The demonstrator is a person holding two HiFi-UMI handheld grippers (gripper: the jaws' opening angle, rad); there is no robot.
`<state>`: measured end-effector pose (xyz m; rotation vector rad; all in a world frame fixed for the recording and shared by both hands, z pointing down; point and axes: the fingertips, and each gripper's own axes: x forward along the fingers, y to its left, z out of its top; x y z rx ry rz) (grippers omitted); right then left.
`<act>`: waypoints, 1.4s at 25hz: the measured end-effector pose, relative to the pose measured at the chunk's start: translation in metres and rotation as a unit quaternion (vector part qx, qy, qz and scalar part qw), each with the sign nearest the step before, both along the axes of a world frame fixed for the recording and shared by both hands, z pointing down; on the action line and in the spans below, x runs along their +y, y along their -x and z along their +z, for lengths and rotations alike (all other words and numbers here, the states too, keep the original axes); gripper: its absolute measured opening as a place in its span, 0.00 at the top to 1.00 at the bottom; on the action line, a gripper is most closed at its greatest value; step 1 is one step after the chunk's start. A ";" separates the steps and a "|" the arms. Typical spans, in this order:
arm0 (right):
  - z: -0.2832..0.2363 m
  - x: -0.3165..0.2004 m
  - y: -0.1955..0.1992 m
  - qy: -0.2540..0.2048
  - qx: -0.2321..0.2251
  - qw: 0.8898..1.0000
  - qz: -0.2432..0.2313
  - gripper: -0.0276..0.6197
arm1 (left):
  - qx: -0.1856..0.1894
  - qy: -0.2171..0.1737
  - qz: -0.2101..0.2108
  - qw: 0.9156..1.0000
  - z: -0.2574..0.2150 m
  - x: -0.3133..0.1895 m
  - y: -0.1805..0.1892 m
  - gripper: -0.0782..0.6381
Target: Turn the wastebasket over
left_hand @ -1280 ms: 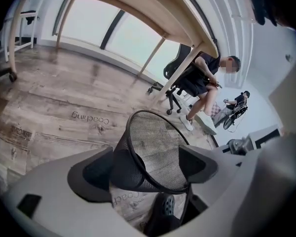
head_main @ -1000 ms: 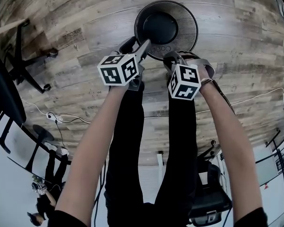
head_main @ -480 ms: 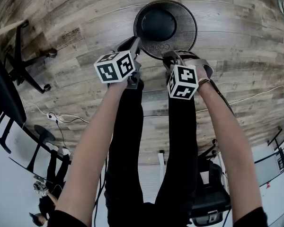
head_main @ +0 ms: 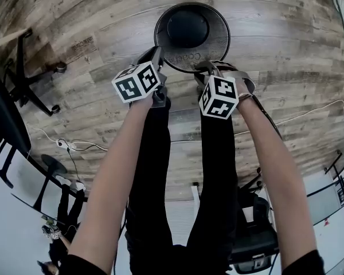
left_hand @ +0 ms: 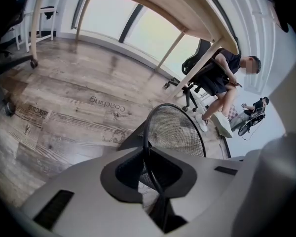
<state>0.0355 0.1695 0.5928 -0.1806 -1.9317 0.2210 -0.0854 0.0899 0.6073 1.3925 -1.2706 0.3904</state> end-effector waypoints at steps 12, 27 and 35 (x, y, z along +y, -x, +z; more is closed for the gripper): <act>-0.030 -0.029 -0.031 -0.014 0.017 0.999 0.035 0.85 | -0.022 0.017 0.028 0.999 -0.011 0.015 0.007 0.67; -0.223 -0.109 -0.048 -0.098 -0.003 0.992 0.078 0.87 | -0.003 -0.050 0.028 0.998 -0.210 -0.007 -0.011 0.74; -0.333 -0.136 -0.049 -0.126 -0.047 0.982 0.135 0.89 | -0.009 -0.106 0.009 0.994 -0.331 -0.032 -0.027 0.82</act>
